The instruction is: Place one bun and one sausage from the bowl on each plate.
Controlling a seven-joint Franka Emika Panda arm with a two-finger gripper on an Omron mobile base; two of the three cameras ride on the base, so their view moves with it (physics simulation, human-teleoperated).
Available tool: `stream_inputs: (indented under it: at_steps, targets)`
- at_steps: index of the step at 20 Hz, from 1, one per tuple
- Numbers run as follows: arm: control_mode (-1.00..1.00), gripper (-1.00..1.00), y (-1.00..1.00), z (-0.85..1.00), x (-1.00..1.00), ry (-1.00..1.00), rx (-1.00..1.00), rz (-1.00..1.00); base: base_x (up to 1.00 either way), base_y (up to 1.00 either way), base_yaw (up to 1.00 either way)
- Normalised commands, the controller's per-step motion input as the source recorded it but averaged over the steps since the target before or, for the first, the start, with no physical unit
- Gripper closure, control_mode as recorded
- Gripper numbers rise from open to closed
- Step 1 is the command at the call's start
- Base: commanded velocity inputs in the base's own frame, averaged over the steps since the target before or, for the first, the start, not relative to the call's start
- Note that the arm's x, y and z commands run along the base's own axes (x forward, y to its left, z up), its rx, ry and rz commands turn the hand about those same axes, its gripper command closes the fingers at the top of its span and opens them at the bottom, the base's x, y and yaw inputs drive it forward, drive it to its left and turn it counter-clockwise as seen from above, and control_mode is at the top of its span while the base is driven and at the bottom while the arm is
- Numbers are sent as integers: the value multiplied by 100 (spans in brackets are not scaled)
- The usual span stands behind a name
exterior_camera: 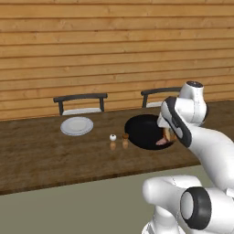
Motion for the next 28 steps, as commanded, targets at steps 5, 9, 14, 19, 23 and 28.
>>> stream_inputs:
  at_steps: [5, 9, 14, 19, 23, 28]
  targets:
    - [-100, 100, 36, 15, -28, -1, -9, 16, 0, 0, 0]
    - [-100, 100, 9, 15, -22, 0, -1, 11, 0, 0, 0]
    - [-100, 100, 2, 8, -7, -2, 0, 9, 0, 0, 0]
    - [100, 100, 14, 2, 0, 0, 0, 3, -1, 6, 0]
    - [100, 100, 0, 0, 0, 0, 0, 0, -31, 70, 0]
    - [100, 100, 0, 0, 0, 0, 0, 0, -8, 95, 0]
